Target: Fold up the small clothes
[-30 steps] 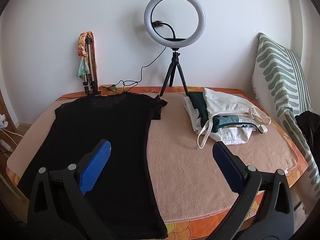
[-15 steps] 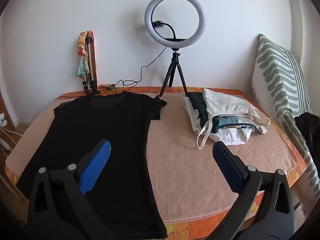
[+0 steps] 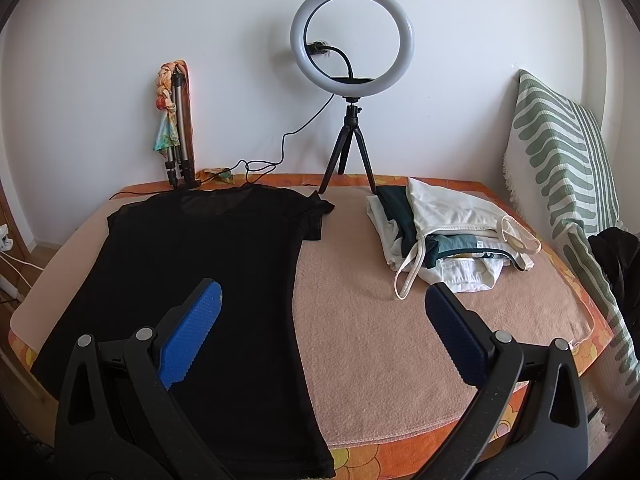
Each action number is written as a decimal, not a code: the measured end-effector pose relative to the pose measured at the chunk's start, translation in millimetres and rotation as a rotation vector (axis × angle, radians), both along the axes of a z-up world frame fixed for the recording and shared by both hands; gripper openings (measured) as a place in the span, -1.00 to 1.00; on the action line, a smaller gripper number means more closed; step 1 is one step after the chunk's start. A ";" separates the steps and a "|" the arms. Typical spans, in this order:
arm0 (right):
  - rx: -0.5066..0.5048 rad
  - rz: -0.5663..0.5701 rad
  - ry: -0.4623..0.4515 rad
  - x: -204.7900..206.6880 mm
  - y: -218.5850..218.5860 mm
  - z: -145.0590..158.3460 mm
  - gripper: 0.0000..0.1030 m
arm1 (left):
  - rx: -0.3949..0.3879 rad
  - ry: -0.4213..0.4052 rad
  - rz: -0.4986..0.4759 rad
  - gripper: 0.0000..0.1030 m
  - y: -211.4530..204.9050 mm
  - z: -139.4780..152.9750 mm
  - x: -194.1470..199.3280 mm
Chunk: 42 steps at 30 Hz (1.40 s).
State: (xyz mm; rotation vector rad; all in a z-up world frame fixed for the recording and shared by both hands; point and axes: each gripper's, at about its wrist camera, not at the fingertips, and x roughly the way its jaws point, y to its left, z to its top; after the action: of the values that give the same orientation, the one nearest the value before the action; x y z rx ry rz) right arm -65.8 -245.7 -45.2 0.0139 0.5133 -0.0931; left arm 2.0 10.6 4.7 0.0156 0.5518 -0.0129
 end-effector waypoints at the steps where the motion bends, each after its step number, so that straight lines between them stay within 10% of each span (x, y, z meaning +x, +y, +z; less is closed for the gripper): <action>1: 0.000 0.000 0.000 0.2 0.2 0.0 1.00 | -0.002 0.001 0.000 1.00 0.3 0.1 0.2; 42: -0.011 -0.003 0.000 2.2 2.9 3.4 1.00 | -0.011 0.012 -0.006 1.00 5.2 -1.7 2.2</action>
State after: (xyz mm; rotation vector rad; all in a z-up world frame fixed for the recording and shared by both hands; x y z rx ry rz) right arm -63.7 -242.8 -41.7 0.0043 0.5127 -0.0983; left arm 4.3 15.8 3.0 0.0060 0.5637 -0.0215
